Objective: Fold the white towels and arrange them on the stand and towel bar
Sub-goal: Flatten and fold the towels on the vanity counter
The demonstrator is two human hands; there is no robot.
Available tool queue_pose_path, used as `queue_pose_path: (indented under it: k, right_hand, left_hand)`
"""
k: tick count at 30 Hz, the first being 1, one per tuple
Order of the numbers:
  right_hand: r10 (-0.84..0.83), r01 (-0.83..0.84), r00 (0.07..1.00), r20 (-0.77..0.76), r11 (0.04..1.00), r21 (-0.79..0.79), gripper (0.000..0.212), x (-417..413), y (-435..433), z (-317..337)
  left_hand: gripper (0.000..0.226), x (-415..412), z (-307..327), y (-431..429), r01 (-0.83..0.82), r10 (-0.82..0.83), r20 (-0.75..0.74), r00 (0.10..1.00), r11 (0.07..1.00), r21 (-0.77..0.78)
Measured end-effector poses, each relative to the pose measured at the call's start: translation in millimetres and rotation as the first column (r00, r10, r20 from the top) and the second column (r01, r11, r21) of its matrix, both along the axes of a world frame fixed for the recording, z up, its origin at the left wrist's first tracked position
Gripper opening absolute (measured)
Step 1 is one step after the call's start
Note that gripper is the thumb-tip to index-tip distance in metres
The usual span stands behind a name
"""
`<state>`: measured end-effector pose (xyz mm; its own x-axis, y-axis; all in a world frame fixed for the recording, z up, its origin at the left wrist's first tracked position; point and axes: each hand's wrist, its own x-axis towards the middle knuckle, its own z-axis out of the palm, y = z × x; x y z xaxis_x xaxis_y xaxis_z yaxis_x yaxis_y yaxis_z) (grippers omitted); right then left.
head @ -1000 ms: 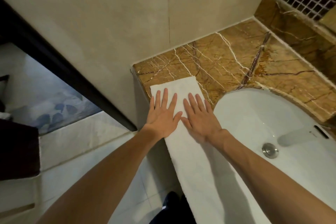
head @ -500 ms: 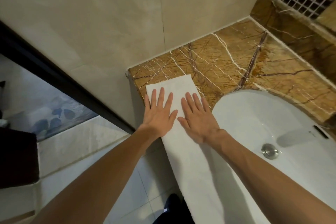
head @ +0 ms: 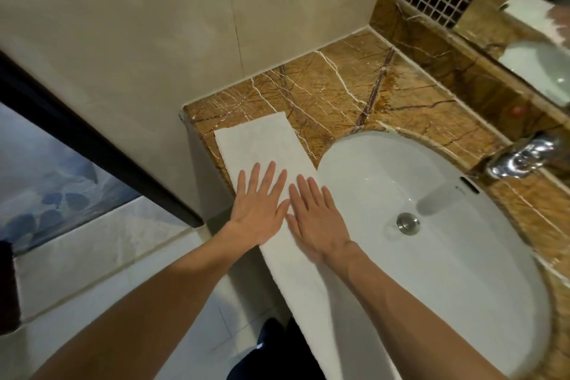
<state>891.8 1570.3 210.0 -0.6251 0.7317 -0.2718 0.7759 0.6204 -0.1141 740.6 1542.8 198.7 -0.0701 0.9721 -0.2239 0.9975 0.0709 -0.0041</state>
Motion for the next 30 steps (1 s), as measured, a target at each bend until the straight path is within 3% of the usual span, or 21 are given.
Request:
queue_pose_path:
  k: [9, 14, 19, 30]
  right_hand:
    - [-0.098, 0.101, 0.994, -0.052, 0.993, 0.057, 0.06, 38.6, -30.5, 19.8]
    - [-0.271, 0.278, 0.959, -0.081, 0.957, 0.089, 0.054, 95.7, -50.6, 46.5]
    - [-0.38, 0.403, 0.914, -0.141, 0.894, 0.197, 0.023, 173.4, -83.3, 76.3]
    - [-0.701, 0.722, 0.691, -0.177, 0.653, 0.229, 0.018, 369.7, -188.0, 105.6]
  left_hand:
    - [0.065, 22.8, 17.3, -9.8, 0.089, -0.089, 0.018, 0.996, 0.996, 0.006]
    - [0.058, 71.0, 43.0, -19.7, 0.176, -0.186, 0.181, 0.966, 0.982, 0.073]
    - [0.036, 144.1, 78.9, -27.9, 0.335, -0.377, 0.303, 0.875, 0.925, 0.182]
    - [0.029, 332.5, 113.2, -83.1, 0.664, -0.68, 0.415, 0.604, 0.718, 0.21]
